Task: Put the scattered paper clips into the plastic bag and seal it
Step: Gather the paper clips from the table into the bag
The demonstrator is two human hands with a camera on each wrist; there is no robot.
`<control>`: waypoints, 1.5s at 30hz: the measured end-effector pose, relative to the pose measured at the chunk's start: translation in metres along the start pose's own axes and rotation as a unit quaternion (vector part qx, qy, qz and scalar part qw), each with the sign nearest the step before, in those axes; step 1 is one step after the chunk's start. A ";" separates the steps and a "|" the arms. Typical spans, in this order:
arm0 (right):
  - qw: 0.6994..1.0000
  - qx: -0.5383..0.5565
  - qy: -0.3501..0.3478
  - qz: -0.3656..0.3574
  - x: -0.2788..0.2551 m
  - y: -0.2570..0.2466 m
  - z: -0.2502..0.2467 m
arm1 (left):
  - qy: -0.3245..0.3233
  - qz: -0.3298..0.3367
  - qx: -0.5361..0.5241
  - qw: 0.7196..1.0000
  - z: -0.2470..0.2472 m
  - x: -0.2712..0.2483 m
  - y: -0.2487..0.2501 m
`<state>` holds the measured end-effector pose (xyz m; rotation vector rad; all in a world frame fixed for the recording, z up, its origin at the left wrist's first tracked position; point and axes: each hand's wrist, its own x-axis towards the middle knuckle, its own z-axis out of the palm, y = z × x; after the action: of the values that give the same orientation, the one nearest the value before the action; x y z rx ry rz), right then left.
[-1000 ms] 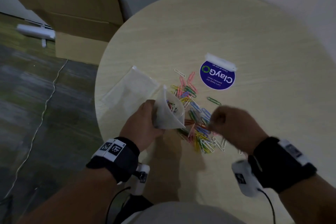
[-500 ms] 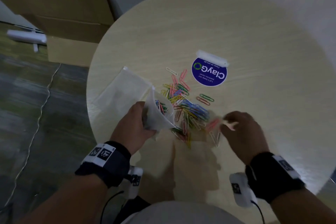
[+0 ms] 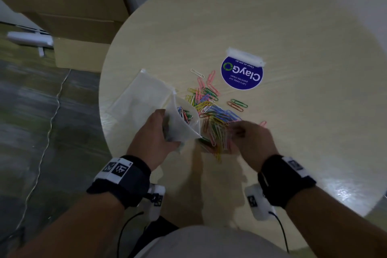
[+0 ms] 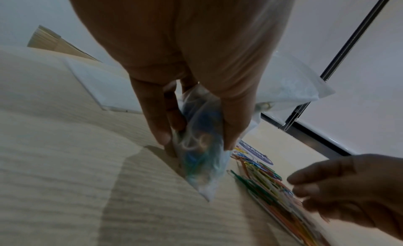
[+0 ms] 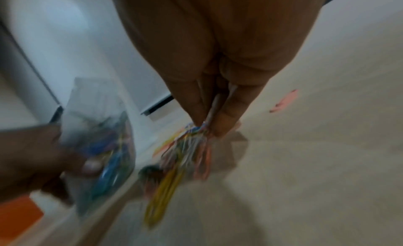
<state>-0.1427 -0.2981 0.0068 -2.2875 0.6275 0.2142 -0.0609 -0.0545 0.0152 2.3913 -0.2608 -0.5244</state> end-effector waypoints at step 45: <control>0.987 -0.053 -0.066 -0.139 -0.007 -0.109 -0.066 | -0.007 -0.004 0.056 0.998 -0.001 -0.007 0.015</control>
<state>-0.0967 -0.2761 0.1235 -2.4087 0.2299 0.2681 -0.0676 -0.0631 0.0285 2.4983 -0.2921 -0.5428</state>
